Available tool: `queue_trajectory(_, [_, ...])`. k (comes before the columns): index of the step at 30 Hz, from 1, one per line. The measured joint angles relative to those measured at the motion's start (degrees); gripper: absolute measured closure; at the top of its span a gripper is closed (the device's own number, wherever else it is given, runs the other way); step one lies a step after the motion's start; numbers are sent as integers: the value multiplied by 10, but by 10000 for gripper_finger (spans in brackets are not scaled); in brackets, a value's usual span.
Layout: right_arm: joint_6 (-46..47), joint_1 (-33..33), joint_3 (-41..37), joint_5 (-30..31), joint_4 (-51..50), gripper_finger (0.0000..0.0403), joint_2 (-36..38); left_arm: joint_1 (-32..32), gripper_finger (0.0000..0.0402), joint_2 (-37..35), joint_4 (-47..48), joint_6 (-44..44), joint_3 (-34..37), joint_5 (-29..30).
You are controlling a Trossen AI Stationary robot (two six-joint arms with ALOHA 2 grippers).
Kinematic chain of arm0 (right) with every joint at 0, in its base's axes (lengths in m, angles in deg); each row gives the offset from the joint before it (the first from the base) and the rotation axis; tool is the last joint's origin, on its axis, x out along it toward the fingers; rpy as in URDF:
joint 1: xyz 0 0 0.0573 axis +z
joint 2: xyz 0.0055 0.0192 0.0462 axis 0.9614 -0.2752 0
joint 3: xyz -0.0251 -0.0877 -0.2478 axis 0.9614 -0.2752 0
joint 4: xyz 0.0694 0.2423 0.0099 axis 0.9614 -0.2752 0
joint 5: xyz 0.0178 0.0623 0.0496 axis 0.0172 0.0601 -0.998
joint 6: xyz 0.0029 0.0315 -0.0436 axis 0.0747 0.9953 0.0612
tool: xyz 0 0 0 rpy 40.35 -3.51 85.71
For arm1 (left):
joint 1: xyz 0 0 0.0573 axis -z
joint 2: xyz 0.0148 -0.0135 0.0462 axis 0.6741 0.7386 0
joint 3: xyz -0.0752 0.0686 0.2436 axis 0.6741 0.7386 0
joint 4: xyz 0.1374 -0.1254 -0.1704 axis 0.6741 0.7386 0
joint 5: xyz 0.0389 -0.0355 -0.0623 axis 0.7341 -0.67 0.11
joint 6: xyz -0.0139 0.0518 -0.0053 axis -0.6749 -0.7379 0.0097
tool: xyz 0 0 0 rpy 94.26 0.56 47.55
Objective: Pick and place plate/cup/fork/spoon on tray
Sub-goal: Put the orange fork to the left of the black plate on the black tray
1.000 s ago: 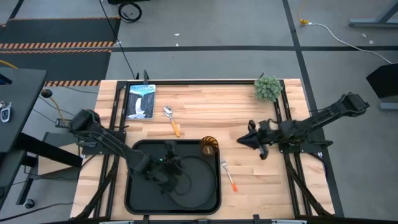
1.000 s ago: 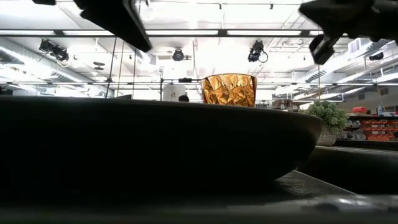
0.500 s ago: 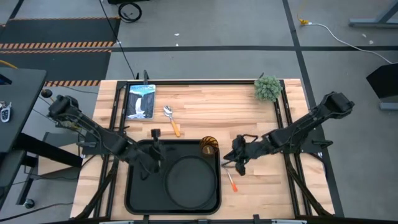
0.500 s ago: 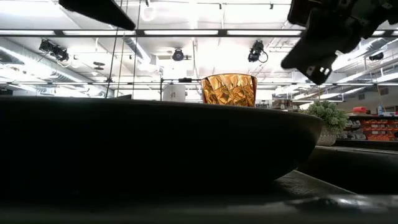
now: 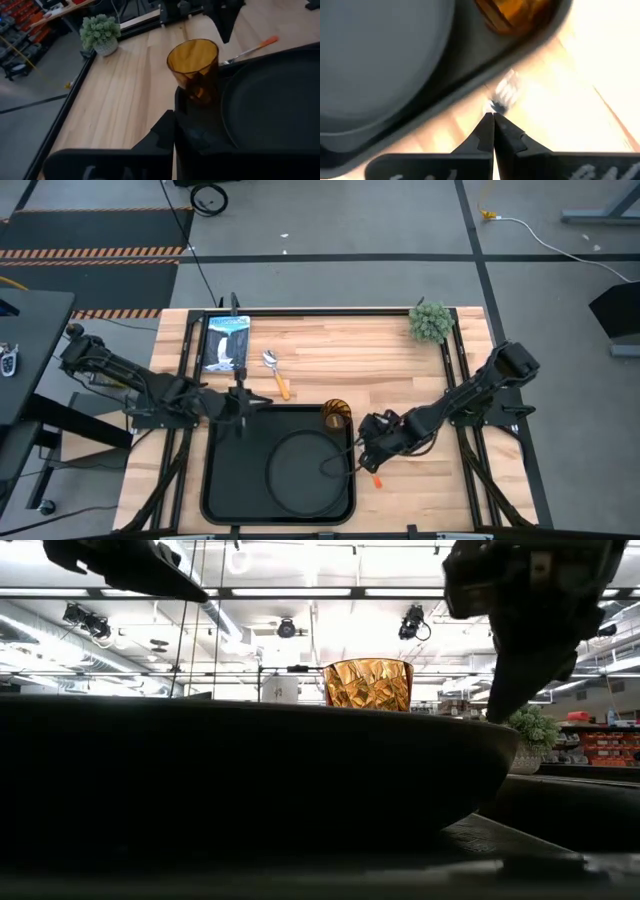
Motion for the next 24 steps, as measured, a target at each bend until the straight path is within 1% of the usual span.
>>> queue_trajectory(3, [33, 0, 46, -15, -79, 398, -37, -22, 390, -26, 0, 0, 13, -16])
queue_trajectory(5, [47, 1, 76, -29, -113, 398, -60, -34, 391, -39, 1, 0, 17, -19])
queue_trajectory(10, [29, 3, 127, -72, -123, 388, -111, -50, 390, -49, -2, 17, 17, -21])
queue_trajectory(15, [29, 1, 154, -101, -140, 345, -144, -45, 390, -49, 3, 72, 17, -24])
queue_trajectory(19, [85, -4, 163, -101, -183, 303, -155, -38, 390, -49, 5, 120, 17, -57])
queue_trajectory(22, [131, -6, 163, -99, -187, 278, -163, -32, 390, -48, 7, 159, 17, -88])
queue_trajectory(24, [149, -4, 163, -100, -171, 269, -168, -28, 390, -48, 11, 179, 17, -101])
